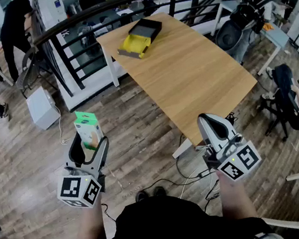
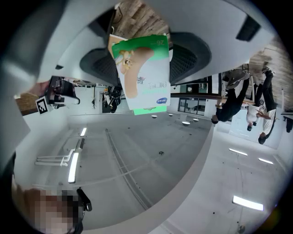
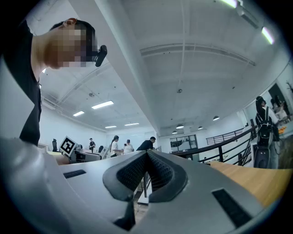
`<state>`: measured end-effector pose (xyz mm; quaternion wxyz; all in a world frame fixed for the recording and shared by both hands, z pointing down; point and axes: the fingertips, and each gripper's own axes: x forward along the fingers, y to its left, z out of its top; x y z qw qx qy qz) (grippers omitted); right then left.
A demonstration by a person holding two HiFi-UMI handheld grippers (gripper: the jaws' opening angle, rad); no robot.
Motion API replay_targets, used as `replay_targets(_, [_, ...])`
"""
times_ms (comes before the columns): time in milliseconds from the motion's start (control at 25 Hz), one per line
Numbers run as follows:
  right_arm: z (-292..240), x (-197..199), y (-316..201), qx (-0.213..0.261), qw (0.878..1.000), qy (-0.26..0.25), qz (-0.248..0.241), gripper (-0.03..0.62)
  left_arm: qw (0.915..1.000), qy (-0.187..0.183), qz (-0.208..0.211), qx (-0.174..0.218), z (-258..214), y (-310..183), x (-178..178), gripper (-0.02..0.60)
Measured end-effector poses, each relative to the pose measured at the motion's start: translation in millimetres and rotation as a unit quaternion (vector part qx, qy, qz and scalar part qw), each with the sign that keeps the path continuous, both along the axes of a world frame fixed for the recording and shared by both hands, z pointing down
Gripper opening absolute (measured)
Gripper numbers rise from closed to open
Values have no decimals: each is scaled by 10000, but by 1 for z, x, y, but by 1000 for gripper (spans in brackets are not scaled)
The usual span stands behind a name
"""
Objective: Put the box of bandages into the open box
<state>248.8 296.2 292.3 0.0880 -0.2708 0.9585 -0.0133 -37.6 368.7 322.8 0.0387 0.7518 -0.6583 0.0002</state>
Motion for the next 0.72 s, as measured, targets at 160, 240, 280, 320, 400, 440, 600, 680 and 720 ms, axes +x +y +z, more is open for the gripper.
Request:
replay_targets(160, [1,4,3,23,10000,-7,48,35,10000,37,11,2,3,3,1,357])
replay_targets(240, [1,5,2,24,10000,-5,53,35,10000,44,1,14,2,2,0,357])
replay_targets(280, [1,5,1,23,10000,-6,56,35,10000,38,-6,21,2,1,0,357])
replay_targets(320, [1,6,1,24,10000,-12,60,35,10000,28,-14,27,1,0,0,357])
replay_targets(400, [0,8,1,30,10000,-29,70,35,10000,10,-32,29,0,-1,-1,357])
replay_targets(440, [-1,9,0,38,10000,-31,73,35,10000,2,-40,29,0,-2,-1,357])
replay_targets(600, [-7,13,-2,111,9999,-51,16,35,10000,2,-71,54,-3,-6,4,357])
replay_targets(680, [-10,18,0,121,9998,-127,-37,35,9999,49,-90,81,-4,-4,10,357])
replay_targets(720, [-10,21,2,114,9998,-175,-61,35,9999,79,-97,91,-4,-3,13,357])
